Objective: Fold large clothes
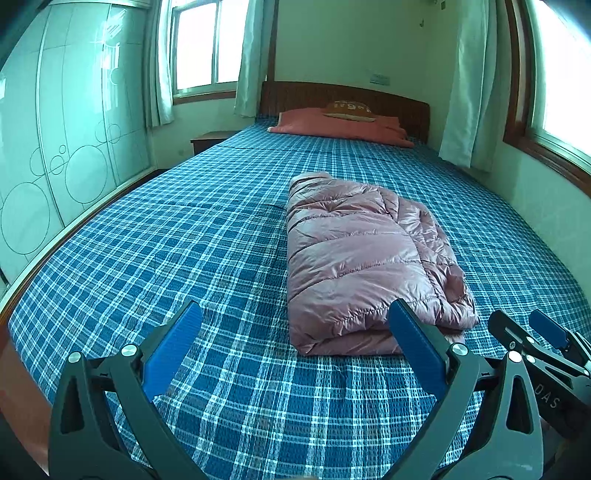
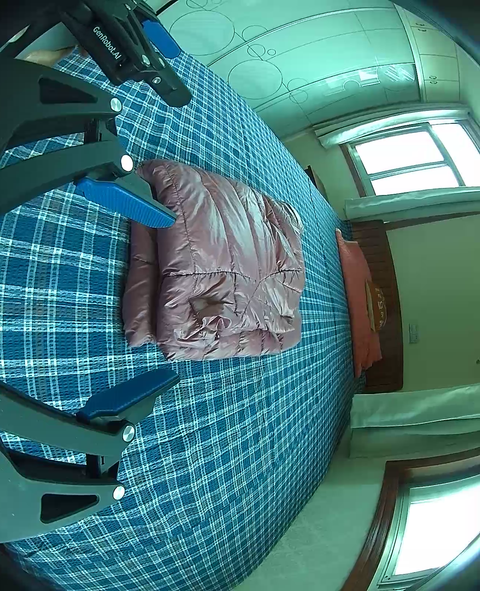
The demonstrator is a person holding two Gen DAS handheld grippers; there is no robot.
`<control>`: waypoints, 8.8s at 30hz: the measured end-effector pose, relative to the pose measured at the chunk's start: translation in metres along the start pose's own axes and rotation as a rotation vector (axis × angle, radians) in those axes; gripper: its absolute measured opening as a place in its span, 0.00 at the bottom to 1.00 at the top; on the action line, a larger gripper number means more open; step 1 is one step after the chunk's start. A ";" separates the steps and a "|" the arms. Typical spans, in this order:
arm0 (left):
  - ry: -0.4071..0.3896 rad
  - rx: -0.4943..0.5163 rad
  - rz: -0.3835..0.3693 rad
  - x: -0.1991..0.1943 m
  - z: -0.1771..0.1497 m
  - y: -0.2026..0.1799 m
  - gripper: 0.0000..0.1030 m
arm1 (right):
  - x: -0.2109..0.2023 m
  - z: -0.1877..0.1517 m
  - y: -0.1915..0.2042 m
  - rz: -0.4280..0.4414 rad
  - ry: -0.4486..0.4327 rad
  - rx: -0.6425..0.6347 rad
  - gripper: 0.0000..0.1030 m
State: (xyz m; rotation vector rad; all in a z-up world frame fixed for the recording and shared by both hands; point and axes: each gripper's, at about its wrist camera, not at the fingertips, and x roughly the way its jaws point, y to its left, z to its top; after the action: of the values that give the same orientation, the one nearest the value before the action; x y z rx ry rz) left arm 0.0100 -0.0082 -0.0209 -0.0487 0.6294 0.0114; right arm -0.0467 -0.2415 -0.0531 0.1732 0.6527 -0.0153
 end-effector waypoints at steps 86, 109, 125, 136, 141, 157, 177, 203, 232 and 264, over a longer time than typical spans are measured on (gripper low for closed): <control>0.242 -0.328 0.373 0.256 0.045 0.264 0.98 | 0.182 0.037 -0.307 -0.548 0.160 0.279 0.95; 0.242 -0.328 0.373 0.256 0.045 0.264 0.98 | 0.182 0.038 -0.307 -0.550 0.161 0.279 0.95; 0.242 -0.328 0.373 0.256 0.045 0.264 0.98 | 0.182 0.038 -0.308 -0.550 0.161 0.280 0.95; 0.242 -0.328 0.373 0.256 0.046 0.264 0.98 | 0.182 0.038 -0.307 -0.550 0.161 0.281 0.95; 0.242 -0.328 0.372 0.256 0.045 0.264 0.98 | 0.183 0.038 -0.308 -0.551 0.162 0.281 0.95; 0.242 -0.328 0.372 0.256 0.045 0.264 0.98 | 0.183 0.038 -0.308 -0.553 0.163 0.283 0.95; 0.243 -0.328 0.372 0.256 0.045 0.264 0.98 | 0.183 0.039 -0.308 -0.554 0.163 0.283 0.95; 0.243 -0.328 0.372 0.256 0.045 0.264 0.98 | 0.184 0.039 -0.308 -0.555 0.164 0.285 0.95; 0.243 -0.328 0.372 0.256 0.045 0.264 0.98 | 0.184 0.039 -0.308 -0.557 0.164 0.286 0.95; 0.243 -0.328 0.372 0.256 0.045 0.264 0.98 | 0.185 0.040 -0.308 -0.559 0.165 0.288 0.95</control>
State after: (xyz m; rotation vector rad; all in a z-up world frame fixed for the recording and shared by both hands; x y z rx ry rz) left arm 0.2361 0.2567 -0.1464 -0.2528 0.8676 0.4750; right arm 0.1032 -0.5442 -0.1820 0.2660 0.8461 -0.6407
